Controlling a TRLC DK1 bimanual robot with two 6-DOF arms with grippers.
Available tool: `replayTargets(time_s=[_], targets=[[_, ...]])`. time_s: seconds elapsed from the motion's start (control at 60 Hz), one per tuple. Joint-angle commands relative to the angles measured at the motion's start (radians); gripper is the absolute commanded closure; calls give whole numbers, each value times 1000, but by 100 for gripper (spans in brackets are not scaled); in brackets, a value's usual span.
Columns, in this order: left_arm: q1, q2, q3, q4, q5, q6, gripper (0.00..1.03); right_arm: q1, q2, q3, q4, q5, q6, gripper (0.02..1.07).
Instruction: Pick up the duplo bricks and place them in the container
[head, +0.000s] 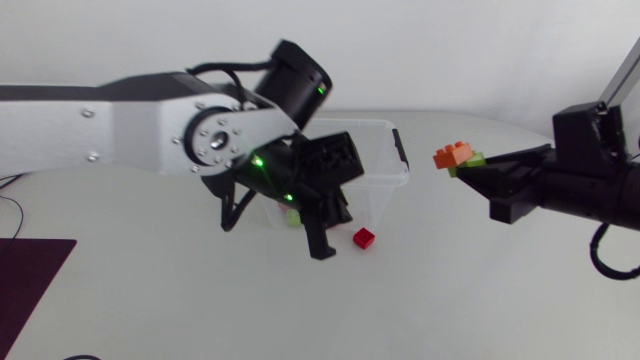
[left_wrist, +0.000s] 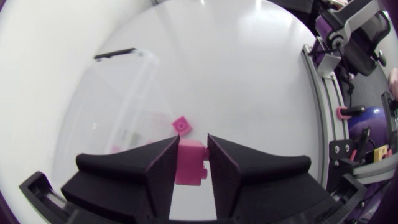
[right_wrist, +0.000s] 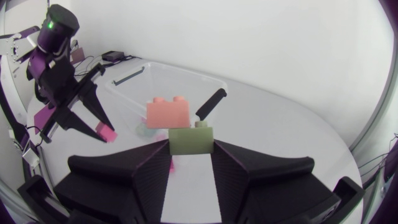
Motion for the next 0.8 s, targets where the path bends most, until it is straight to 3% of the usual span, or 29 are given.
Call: replayTargets(time_s=[0.0, 0.283, 0.367, 0.55, 0.583, 0.633, 0.65, 0.667, 0.717, 0.733, 0.75, 0.783], targets=[[56, -78, -29, 54, 10, -54, 86, 57, 74, 52, 45, 29, 46, 81], [202, -155, -56, 337, 25, -244, 85, 207, 336, 204, 143, 113, 75, 81], [240, -133, -75, 445, 25, -305, 84, 246, 396, 238, 168, 146, 81, 81], [302, -43, -75, 572, 27, -376, 80, 292, 545, 321, 199, 187, 81, 80], [313, -23, -72, 593, 27, -394, 75, 296, 563, 330, 203, 199, 81, 76], [313, 9, -66, 610, 27, -397, 61, 313, 594, 348, 205, 233, 81, 58], [313, 14, -64, 613, 27, -397, 59, 321, 606, 354, 205, 242, 79, 46], [314, 32, -59, 623, 24, -397, 47, 322, 613, 359, 203, 247, 79, 39], [311, 51, -56, 633, 8, -394, 33, 333, 623, 370, 197, 265, 78, 21], [311, 51, -56, 635, 5, -394, 32, 335, 625, 371, 197, 268, 78, 19], [308, 59, -58, 653, -7, -391, 23, 339, 629, 377, 191, 278, 76, 12], [305, 62, -56, 655, -10, -391, 14, 341, 629, 382, 185, 282, 76, 9]])
